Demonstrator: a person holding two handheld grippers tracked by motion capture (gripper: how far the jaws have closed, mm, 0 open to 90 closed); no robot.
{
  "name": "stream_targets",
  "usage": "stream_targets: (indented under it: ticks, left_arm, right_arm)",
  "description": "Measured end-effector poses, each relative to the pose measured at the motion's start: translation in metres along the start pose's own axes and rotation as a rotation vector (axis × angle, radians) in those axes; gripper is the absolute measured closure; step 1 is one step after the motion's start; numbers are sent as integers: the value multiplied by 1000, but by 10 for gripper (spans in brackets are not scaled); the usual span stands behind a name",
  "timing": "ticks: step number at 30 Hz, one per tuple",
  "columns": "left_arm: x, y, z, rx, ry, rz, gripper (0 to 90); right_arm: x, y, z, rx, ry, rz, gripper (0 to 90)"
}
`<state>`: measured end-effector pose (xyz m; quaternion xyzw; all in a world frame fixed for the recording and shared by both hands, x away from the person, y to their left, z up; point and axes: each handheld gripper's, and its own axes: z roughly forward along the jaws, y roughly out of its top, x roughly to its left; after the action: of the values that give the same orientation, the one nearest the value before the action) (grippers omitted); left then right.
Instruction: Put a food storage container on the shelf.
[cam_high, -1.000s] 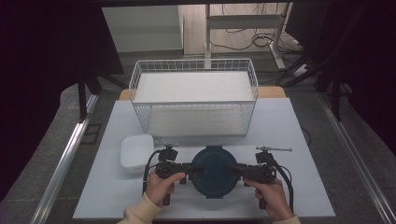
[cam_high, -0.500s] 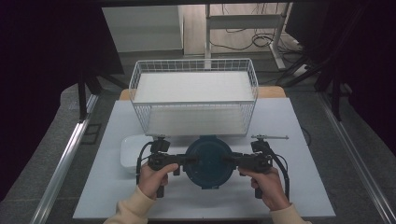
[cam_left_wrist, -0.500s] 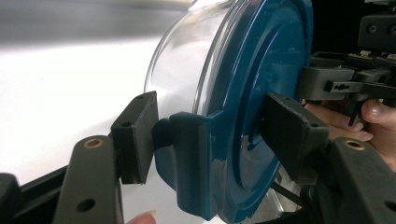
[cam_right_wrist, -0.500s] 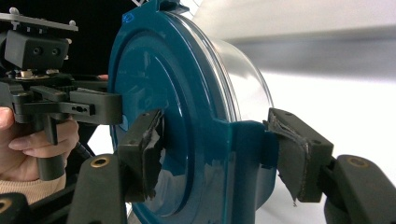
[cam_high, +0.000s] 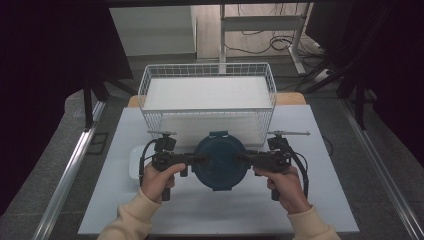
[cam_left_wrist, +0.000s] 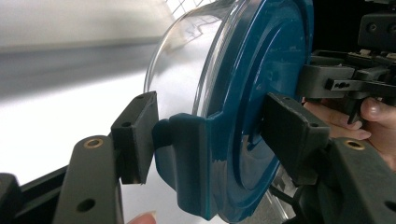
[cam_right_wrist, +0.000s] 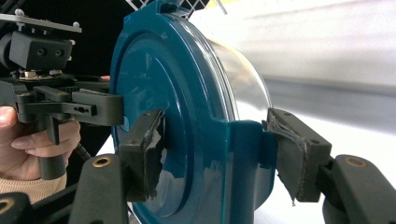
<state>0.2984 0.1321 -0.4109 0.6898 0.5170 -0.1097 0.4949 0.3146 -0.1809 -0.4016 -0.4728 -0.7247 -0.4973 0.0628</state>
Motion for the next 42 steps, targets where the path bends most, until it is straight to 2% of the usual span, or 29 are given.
stream_targets:
  ticks: [5,16,26,38,42]
  left_arm:
    - [-5,11,-6,-13,5,17,371]
    - [-16,37,-19,-39,-11,39,371]
    - [-24,60,-34,-65,-15,62,371]
    - [-28,86,-43,-72,-14,81,372]
    - [-27,94,-44,-69,-19,75,372]
  right_arm:
    - [5,13,-2,-6,2,-12,381]
    - [20,44,-12,-28,-3,-67,385]
    - [33,75,-18,-51,16,-110,399]
    - [38,97,-18,-68,23,-129,402]
    - [39,106,-18,-70,22,-134,402]
